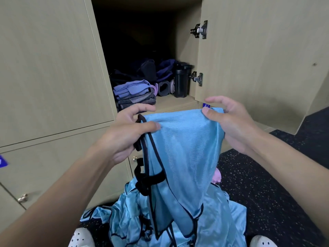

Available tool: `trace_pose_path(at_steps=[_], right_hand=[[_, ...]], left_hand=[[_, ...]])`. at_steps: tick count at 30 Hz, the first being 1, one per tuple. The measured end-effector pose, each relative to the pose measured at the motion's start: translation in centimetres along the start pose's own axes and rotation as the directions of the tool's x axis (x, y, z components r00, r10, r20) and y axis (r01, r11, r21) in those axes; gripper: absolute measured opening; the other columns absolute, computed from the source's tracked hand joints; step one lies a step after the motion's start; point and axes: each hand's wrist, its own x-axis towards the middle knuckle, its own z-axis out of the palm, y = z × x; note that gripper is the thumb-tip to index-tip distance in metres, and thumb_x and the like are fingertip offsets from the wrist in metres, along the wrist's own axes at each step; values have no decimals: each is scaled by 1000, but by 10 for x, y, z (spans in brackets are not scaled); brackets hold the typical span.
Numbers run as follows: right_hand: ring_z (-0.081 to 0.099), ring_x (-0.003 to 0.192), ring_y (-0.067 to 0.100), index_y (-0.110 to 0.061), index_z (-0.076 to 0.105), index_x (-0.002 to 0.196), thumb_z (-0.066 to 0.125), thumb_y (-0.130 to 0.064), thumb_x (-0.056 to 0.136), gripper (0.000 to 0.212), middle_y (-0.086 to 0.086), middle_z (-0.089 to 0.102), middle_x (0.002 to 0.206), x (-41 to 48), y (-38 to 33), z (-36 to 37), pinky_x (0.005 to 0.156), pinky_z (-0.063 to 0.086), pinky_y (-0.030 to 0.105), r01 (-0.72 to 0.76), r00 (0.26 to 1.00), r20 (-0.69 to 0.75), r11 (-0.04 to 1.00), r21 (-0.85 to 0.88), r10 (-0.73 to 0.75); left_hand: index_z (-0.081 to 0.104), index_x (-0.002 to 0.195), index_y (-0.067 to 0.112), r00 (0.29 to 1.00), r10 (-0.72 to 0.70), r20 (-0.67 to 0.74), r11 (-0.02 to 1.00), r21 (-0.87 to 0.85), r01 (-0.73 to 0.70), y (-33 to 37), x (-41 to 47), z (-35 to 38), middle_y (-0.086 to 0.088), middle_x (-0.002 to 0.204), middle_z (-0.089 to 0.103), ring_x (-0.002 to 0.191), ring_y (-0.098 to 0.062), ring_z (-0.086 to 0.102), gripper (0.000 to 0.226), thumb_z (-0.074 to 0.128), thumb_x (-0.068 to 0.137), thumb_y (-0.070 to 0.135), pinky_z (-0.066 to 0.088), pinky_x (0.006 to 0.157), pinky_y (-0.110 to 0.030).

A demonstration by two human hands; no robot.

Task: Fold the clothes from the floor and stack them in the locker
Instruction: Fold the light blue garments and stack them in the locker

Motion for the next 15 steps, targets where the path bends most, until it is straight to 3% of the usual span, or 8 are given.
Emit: trace_pose_path(at_steps=[3, 5, 8, 9, 12, 13, 15], right_hand=[[61, 81, 20, -12, 70, 98, 65, -10, 93, 7, 12, 66, 92, 1, 0, -5, 74, 49, 33, 30, 997, -68, 992, -122, -38], [61, 82, 19, -10, 71, 96, 62, -11, 96, 9, 11, 68, 95, 3, 2, -6, 73, 49, 31, 23, 995, -91, 985, -169, -39], [67, 95, 23, -11, 72, 97, 64, -12, 94, 8, 10, 72, 104, 2, 1, -5, 86, 54, 33, 13, 999, -39, 988, -156, -20], [68, 101, 23, -11, 72, 100, 70, -14, 89, 12, 10, 72, 107, 2, 0, -4, 94, 53, 36, 7, 1000, 4, 989, -148, -6], [67, 106, 15, -14, 64, 121, 86, -22, 65, 61, 5, 69, 115, 0, -1, -4, 97, 50, 28, -23, 988, 139, 963, -268, 62], [67, 104, 12, -16, 61, 124, 88, -19, 66, 65, 2, 69, 113, 0, -1, -2, 94, 49, 24, -11, 985, 156, 939, -342, 68], [67, 94, 5, -22, 63, 115, 86, -14, 72, 49, -4, 70, 104, -1, -1, 1, 85, 51, 19, 30, 987, 155, 890, -455, 46]], left_hand=[[71, 95, 13, 999, 25, -24, 992, 123, -22, 1, 2, -5, -7, 80, 65, 52, -9, 62, 22, 75, 81, -5, 44, 41, -18], [71, 91, 11, 995, 93, -35, 954, 288, -79, 0, 4, -8, -3, 72, 61, 44, -3, 53, 14, 76, 83, 0, 35, 37, -13], [73, 87, 11, 986, 162, 32, 864, 478, -157, 0, 6, -13, 1, 64, 55, 42, -3, 42, 3, 74, 87, 8, 29, 36, -14], [74, 87, 11, 985, 163, 52, 849, 502, -167, 0, 6, -15, 2, 62, 55, 42, -4, 41, 1, 73, 88, 11, 28, 35, -17], [74, 88, 9, 985, 151, 86, 841, 512, -174, 2, 7, -19, 5, 59, 58, 44, -5, 44, 6, 72, 90, 14, 32, 38, -19], [74, 87, 8, 984, 145, 101, 843, 507, -176, 3, 6, -20, 4, 61, 61, 48, -5, 49, 5, 74, 88, 13, 38, 43, -20], [75, 84, 10, 982, 141, 123, 828, 529, -185, 6, 5, -21, 2, 66, 65, 55, -6, 56, 8, 82, 80, 11, 45, 52, -20]])
